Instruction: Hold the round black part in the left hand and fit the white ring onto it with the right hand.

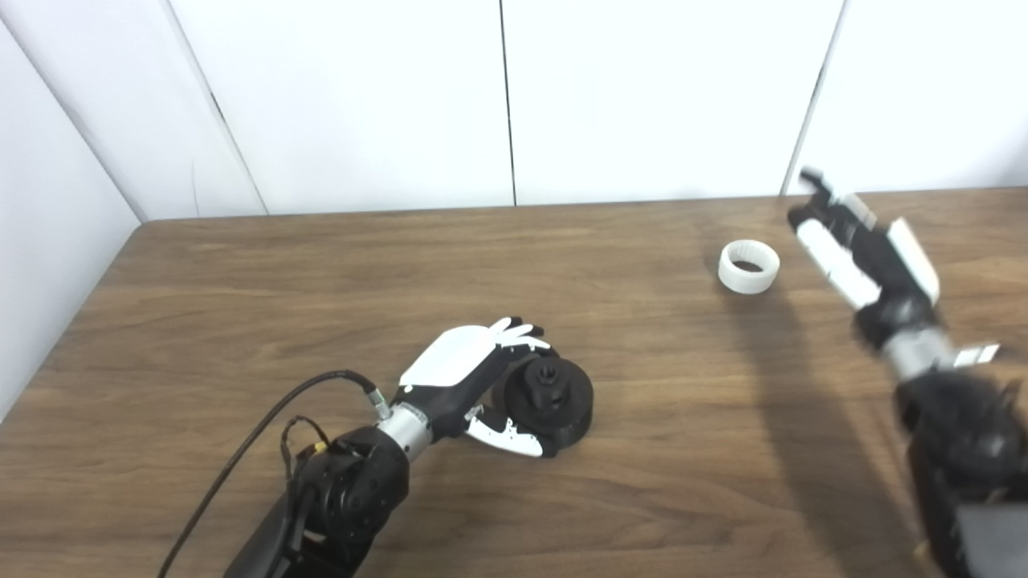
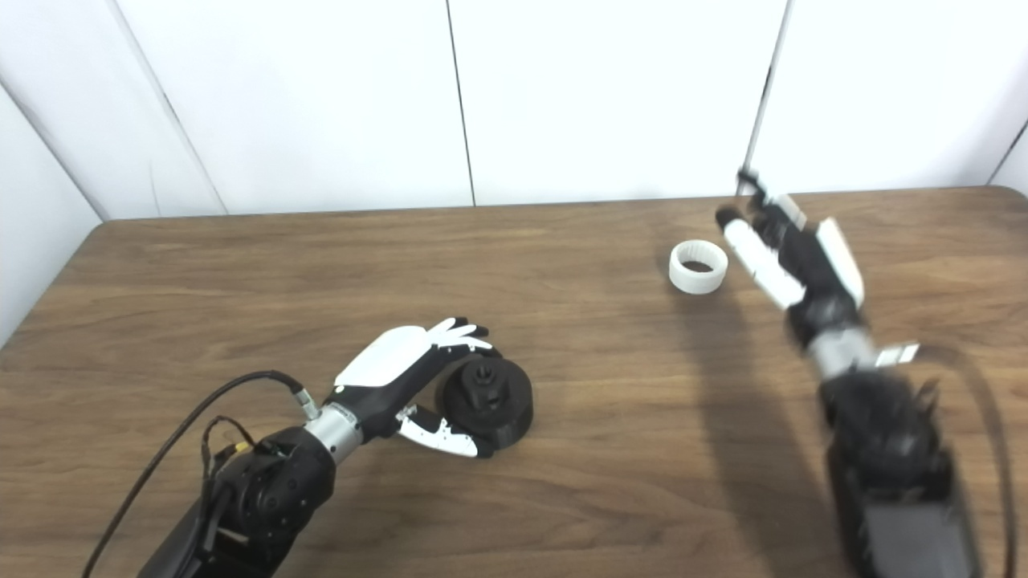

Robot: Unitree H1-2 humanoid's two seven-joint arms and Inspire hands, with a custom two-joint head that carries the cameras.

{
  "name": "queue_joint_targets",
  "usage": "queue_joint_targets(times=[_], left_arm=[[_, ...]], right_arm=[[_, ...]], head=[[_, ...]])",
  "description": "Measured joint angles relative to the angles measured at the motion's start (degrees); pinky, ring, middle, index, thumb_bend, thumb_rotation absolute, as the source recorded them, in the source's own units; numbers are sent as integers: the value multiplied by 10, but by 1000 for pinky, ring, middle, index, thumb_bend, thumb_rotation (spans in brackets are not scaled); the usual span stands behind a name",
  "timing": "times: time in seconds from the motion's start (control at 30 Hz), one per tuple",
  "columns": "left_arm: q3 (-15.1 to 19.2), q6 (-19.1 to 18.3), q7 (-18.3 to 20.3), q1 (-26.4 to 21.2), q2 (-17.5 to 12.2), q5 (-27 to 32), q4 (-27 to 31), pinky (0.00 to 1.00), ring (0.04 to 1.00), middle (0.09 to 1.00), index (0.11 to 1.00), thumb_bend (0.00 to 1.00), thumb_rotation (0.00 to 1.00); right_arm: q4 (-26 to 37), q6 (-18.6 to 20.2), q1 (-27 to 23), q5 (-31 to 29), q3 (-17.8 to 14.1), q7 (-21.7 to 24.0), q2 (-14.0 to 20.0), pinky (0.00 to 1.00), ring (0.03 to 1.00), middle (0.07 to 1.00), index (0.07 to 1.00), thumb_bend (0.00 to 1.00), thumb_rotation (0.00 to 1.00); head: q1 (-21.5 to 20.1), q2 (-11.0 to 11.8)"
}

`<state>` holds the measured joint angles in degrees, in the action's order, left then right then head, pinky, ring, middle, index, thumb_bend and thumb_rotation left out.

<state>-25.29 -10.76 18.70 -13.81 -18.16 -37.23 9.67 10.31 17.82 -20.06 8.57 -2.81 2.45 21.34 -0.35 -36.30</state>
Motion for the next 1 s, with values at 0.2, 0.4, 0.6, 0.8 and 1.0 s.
queue_joint_targets(times=[0.2, 0.4, 0.6, 0.8, 1.0], left_arm=[[0, 2, 0, 0, 1, -2, -1, 825, 1000, 946, 791, 894, 373], [1, 4, 0, 0, 1, -3, -2, 824, 998, 946, 790, 891, 362], [1, 5, 0, 0, 3, -3, -3, 827, 1000, 947, 787, 892, 350], [3, 16, -1, -1, 3, -3, -9, 828, 1000, 946, 786, 896, 345], [4, 18, -1, -1, 4, -3, -10, 826, 999, 945, 787, 898, 340]], right_arm=[[-56, 2, -33, 78, 47, 8, 17, 887, 943, 941, 868, 700, 505], [-117, 8, -75, 135, 88, 30, 40, 838, 914, 925, 846, 708, 461], [-164, -7, -102, 169, 113, 38, 51, 826, 946, 934, 801, 807, 301], [-214, -33, -110, 220, 158, 42, 66, 930, 982, 945, 781, 885, 255], [-240, -44, -139, 235, 164, 61, 82, 999, 1000, 958, 788, 906, 287]], head=[[-2, 2], [-4, 4], [-6, 8], [-5, 10], [-4, 12]])
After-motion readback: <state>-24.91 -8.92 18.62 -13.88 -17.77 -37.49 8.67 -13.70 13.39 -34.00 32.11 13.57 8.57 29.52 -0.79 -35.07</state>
